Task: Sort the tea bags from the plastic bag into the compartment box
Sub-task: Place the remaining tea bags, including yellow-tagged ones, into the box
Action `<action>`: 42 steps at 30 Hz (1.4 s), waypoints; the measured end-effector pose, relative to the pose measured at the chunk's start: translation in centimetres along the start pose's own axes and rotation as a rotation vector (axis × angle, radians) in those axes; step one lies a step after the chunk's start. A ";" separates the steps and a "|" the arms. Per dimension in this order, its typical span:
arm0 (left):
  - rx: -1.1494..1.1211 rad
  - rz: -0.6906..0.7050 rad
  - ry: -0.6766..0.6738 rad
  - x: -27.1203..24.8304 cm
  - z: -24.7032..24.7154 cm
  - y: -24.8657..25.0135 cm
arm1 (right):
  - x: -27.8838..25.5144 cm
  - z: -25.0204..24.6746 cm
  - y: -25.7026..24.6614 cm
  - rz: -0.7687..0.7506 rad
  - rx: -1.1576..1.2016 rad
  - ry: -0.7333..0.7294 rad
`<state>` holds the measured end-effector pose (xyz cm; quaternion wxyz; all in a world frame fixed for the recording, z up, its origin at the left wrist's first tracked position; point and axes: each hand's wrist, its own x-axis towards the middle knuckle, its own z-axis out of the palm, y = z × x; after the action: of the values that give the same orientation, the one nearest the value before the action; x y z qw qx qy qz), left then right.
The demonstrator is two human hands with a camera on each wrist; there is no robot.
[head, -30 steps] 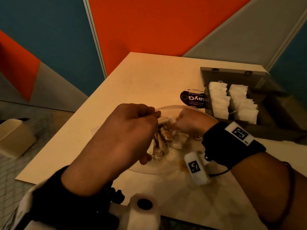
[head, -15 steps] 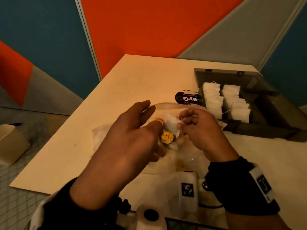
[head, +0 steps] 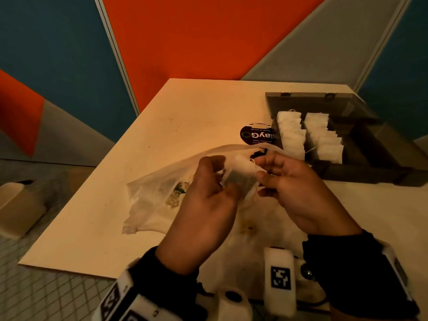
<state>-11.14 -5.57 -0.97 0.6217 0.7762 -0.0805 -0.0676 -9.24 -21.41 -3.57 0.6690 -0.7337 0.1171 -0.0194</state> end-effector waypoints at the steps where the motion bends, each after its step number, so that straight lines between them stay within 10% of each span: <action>1: 0.019 -0.021 0.036 0.3 0.2 -0.4 | -0.1 -0.1 0.0 0.002 0.011 -0.024; 10: 0.136 0.057 0.147 1.7 0.4 -1.4 | -1.0 1.0 0.0 0.055 0.154 -0.102; 26: 0.119 -0.159 0.077 -2.9 -2.2 -1.0 | 0.7 1.2 -1.1 -0.150 -0.455 0.021; 37: 0.229 -0.222 0.107 -5.1 -5.7 0.2 | 1.9 8.1 -2.2 -0.553 -1.145 -0.789; 42: 0.235 -0.290 0.080 -5.2 -6.1 0.2 | 3.9 9.9 -1.9 -0.467 -1.349 -0.969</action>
<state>-15.01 1.33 0.56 0.5130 0.8491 0.0496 -0.1156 -3.31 -12.35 -3.23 0.0455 -0.9068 -0.3486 0.2324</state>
